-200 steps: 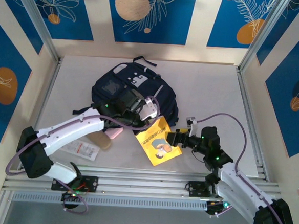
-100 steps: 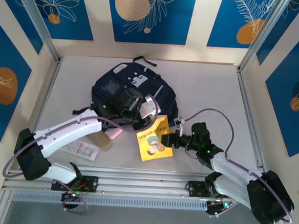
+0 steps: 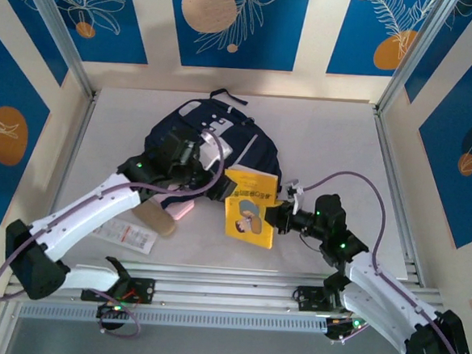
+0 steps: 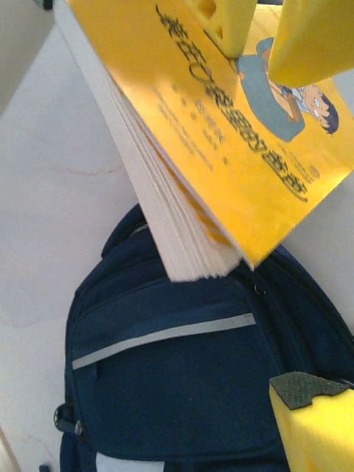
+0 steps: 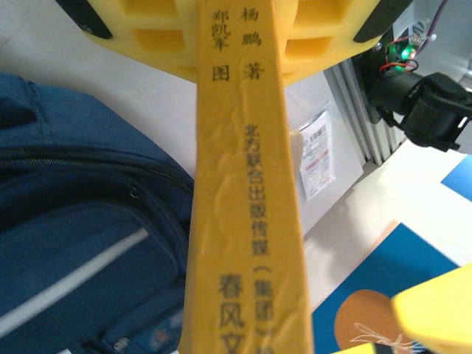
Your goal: Pack the student bag
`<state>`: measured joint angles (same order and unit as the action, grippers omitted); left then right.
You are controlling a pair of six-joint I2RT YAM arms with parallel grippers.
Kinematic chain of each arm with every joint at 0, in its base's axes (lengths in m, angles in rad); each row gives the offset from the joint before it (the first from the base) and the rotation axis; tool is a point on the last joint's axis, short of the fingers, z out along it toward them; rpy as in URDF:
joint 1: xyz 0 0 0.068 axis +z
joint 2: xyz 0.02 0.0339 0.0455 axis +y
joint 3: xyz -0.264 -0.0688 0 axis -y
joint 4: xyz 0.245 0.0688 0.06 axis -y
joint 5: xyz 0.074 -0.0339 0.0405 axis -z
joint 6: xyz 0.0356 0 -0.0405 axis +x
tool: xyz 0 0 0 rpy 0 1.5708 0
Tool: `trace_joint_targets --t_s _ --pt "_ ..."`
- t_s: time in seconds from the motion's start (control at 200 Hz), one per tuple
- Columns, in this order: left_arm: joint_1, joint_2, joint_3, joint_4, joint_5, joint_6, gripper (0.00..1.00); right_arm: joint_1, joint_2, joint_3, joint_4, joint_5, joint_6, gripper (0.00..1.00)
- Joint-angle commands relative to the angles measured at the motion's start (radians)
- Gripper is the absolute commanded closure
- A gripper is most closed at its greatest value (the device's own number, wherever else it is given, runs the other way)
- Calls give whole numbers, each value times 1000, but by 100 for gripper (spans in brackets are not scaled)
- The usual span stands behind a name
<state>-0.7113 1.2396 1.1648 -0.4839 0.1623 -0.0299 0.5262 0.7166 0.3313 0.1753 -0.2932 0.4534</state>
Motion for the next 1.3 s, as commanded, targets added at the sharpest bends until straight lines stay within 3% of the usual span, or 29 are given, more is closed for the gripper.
trace_joint_targets --t_s 0.0,0.13,0.25,0.37,0.6,0.815,0.94,1.0,1.11,1.21,1.29 --pt "69 -91 -75 75 157 -100 0 17 -58 106 -59 -56 -98 100" --pt "123 -165 -130 152 274 -128 0 17 -106 152 -66 -123 -138 100" --pt "127 -234 -198 266 374 -124 0 18 -116 199 -85 -246 -248 100" --pt "126 -288 -268 384 485 -115 0 29 -129 233 -84 -279 -325 100" --pt "107 -280 -271 407 565 -30 5 67 -99 325 -216 -334 -551 100" --pt "84 -198 -235 442 755 -25 24 68 -66 353 -238 -334 -590 100" --pt "70 -200 -228 444 818 -13 34 67 -62 343 -235 -254 -580 100" --pt "65 -213 -237 448 809 -7 45 68 -66 332 -218 -211 -555 100" --pt "64 -221 -246 452 795 -6 79 67 -70 317 -207 -144 -518 100" --pt "64 -221 -244 437 795 11 100 66 -76 304 -198 -103 -492 100" --pt "64 -217 -238 432 785 10 100 66 -73 302 -186 -107 -458 100"
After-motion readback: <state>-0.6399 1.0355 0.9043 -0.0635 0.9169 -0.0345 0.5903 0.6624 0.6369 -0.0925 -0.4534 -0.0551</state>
